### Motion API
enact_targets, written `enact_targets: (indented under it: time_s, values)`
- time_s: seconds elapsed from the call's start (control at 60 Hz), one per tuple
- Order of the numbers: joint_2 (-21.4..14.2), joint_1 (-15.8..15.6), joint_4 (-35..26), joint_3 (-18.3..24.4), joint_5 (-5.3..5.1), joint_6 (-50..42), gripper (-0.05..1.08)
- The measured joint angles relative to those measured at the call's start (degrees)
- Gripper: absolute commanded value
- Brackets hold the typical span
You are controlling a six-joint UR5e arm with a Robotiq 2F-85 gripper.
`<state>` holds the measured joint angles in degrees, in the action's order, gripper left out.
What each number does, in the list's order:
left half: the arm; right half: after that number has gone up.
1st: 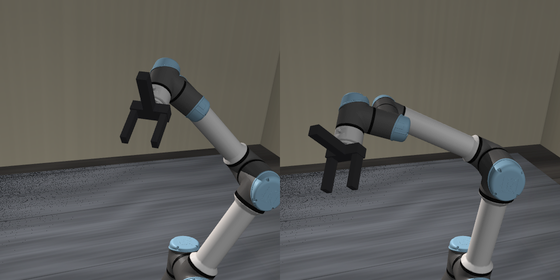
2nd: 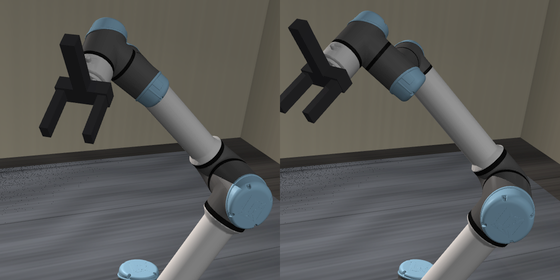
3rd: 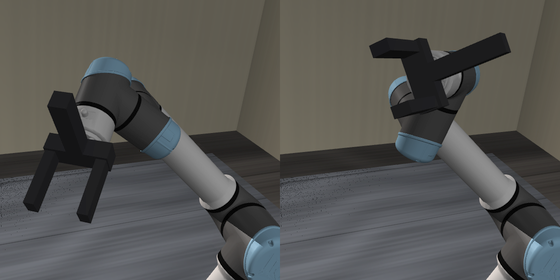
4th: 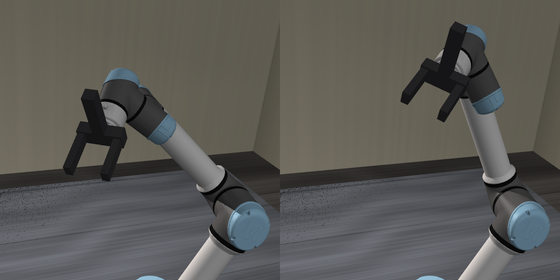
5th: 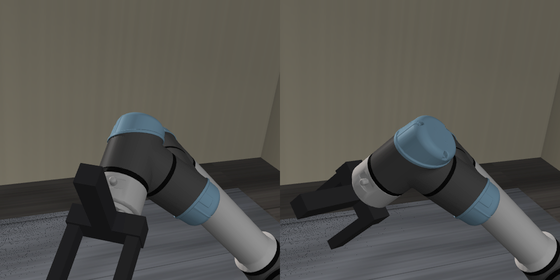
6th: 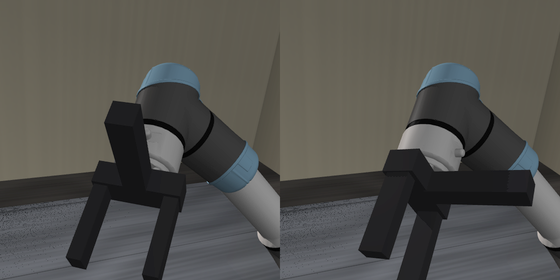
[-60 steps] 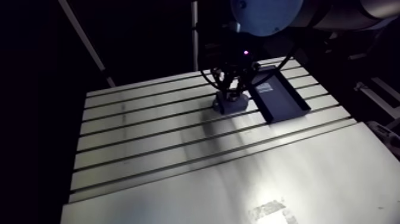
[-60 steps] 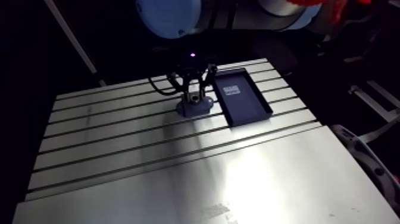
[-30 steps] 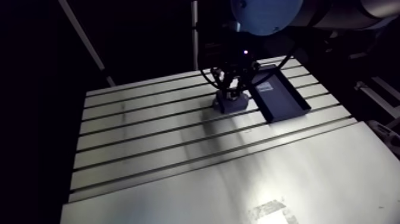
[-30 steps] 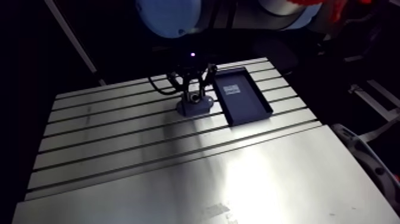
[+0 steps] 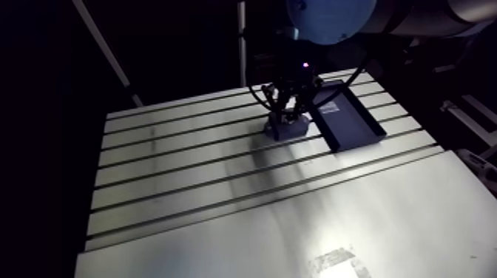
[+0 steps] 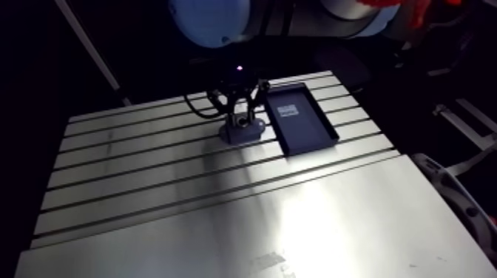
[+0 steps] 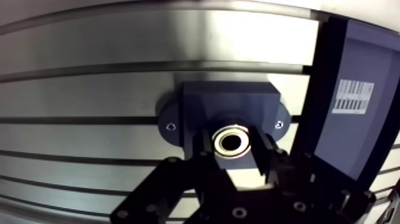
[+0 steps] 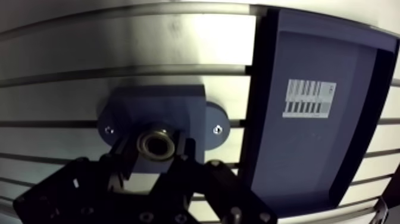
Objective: Pick up the bearing and press it into the housing until flush.
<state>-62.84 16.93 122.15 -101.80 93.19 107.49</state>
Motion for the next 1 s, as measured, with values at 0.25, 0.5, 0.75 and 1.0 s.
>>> enact_targets:
  time_s: [0.25, 0.5, 0.75, 1.0]
  values:
    - [-0.04, -0.07, -0.13, -0.05, -0.07, 0.27, 0.65]
    - [-0.01, -0.02, -0.30, -0.10, -0.09, 0.30, 0.00]
    - [-0.05, 0.08, -0.10, -0.04, -0.13, 0.23, 0.00]
    - [-0.41, 0.06, -0.14, 0.46, -0.15, -0.21, 0.00]
